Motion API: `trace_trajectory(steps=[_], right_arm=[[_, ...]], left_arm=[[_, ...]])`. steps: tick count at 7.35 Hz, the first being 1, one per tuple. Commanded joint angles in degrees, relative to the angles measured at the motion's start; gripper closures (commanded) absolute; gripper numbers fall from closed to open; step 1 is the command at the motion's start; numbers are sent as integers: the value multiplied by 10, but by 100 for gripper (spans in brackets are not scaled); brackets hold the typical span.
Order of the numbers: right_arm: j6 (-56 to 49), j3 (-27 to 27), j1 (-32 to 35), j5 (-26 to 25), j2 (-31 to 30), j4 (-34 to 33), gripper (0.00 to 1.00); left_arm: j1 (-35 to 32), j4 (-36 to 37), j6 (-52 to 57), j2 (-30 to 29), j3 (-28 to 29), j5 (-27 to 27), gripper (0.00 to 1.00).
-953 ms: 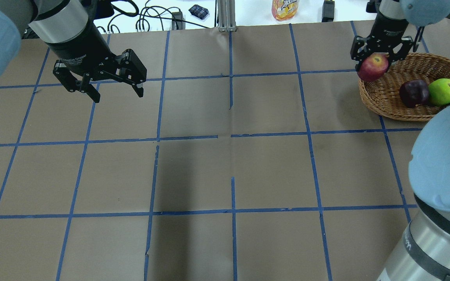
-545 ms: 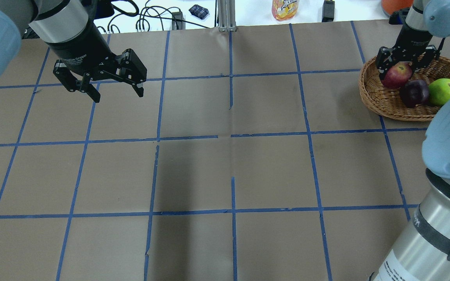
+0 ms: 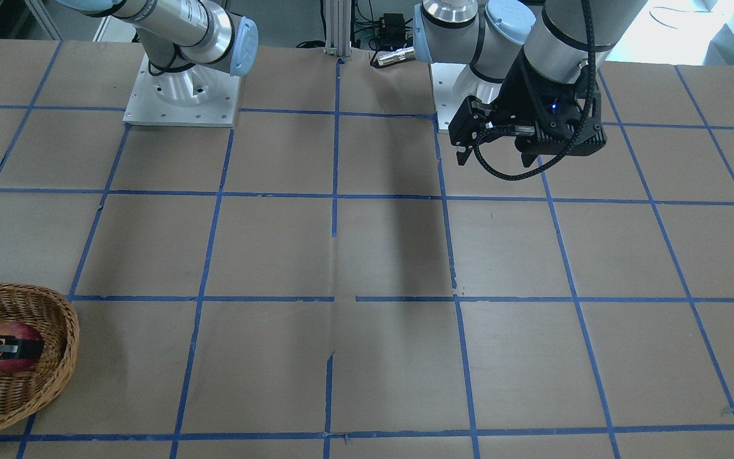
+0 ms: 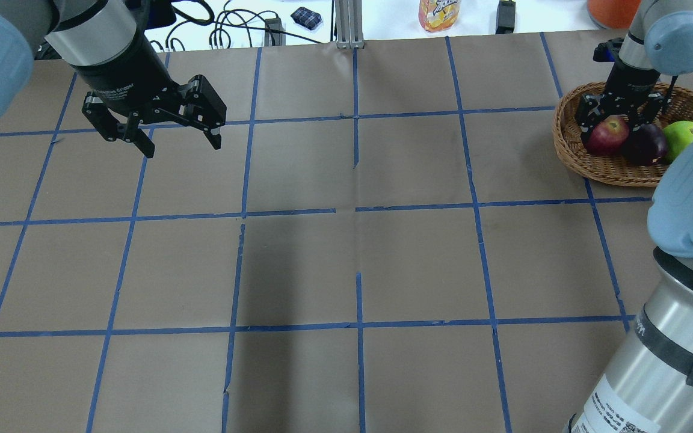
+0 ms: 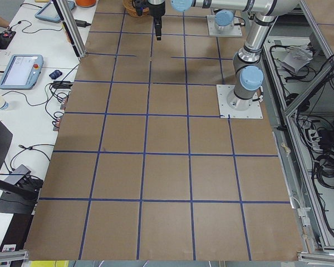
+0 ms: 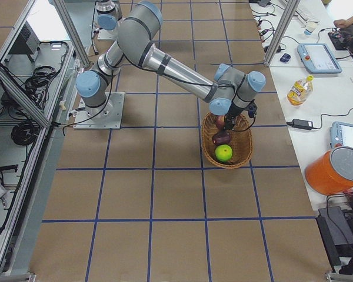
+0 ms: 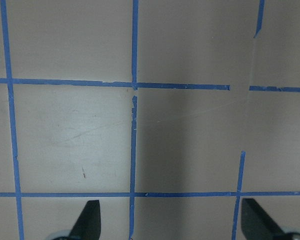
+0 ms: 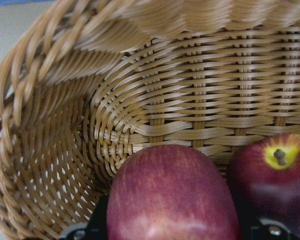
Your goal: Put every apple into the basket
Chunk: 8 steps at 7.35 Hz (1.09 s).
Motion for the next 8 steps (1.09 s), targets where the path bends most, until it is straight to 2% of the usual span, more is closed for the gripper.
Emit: trace_trajectory(steps=[1,2,4,6,8], right_arm=[[1,-2,0,0,-5,6,0],[1,-9,0,0,-8,28,0],[2,-13,7,7,-61,71,0],[4,-2,34,9,-150,123,0],[72,19,72,25,-240,177,0]], left_arm=[[0,0,0,3,0,0,0],[0,0,0,3,0,1,0],[0,0,0,4,0,0,0],[0,-1,0,5,-1,0,0],[0,0,0,3,0,1,0]])
